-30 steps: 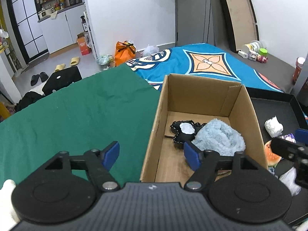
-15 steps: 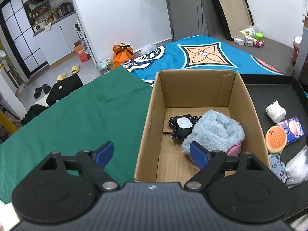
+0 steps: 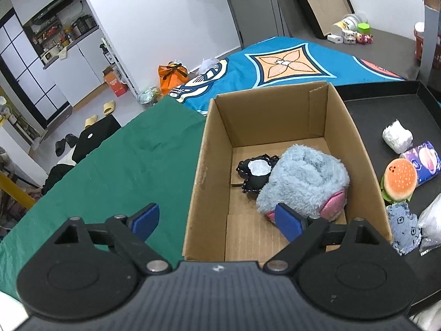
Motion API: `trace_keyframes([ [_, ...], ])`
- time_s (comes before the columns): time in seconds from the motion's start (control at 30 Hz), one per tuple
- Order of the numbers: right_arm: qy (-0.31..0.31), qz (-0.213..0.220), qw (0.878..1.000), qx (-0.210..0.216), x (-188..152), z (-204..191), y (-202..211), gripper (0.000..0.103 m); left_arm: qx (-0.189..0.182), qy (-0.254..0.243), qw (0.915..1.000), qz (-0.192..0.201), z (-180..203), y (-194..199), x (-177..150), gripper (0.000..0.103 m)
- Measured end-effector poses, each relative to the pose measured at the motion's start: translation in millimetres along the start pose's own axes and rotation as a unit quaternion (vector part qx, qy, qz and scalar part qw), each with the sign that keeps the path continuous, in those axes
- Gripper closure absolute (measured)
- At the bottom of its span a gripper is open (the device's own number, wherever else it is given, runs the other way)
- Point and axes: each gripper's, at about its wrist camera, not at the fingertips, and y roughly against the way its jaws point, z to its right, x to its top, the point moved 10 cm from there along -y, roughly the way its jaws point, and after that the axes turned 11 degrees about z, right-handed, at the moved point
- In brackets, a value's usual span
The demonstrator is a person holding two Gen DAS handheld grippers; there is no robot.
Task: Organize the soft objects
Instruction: 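Reach the right gripper to the clear plastic bag and grasp it, then lift the clear plastic bag with the right gripper toward the box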
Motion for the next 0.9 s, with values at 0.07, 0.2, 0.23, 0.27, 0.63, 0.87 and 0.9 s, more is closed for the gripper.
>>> trace_keyframes([
  [0.07, -0.009, -0.008, 1.0, 0.002, -5, 3, -2, 0.018, 0.002, -0.008, 1.0, -0.001, 3, -1, 0, 0.012],
  [0.2, -0.017, -0.021, 1.0, 0.007, -14, 5, -3, 0.018, 0.003, -0.034, 0.9994, -0.007, 11, -3, -2, 0.012],
  [0.23, -0.018, -0.024, 1.0, 0.009, -17, 5, -4, 0.018, 0.004, -0.039, 0.9992, -0.007, 13, -3, -2, 0.012],
  [0.27, -0.017, -0.03, 0.999, 0.011, -20, 4, -5, 0.018, 0.004, -0.045, 0.999, -0.007, 14, -3, -2, 0.012],
  [0.63, 0.012, -0.05, 0.999, 0.01, -32, 1, -10, 0.049, -0.013, -0.045, 0.9983, -0.035, 13, -7, 3, 0.012],
  [0.87, 0.013, -0.039, 0.999, 0.005, -22, 7, -5, 0.072, -0.025, -0.095, 0.9948, -0.029, 9, 4, 7, 0.012],
  [0.9, 0.016, -0.038, 0.999, 0.005, -21, 7, -5, 0.075, -0.024, -0.096, 0.9947, -0.029, 8, 5, 6, 0.012],
])
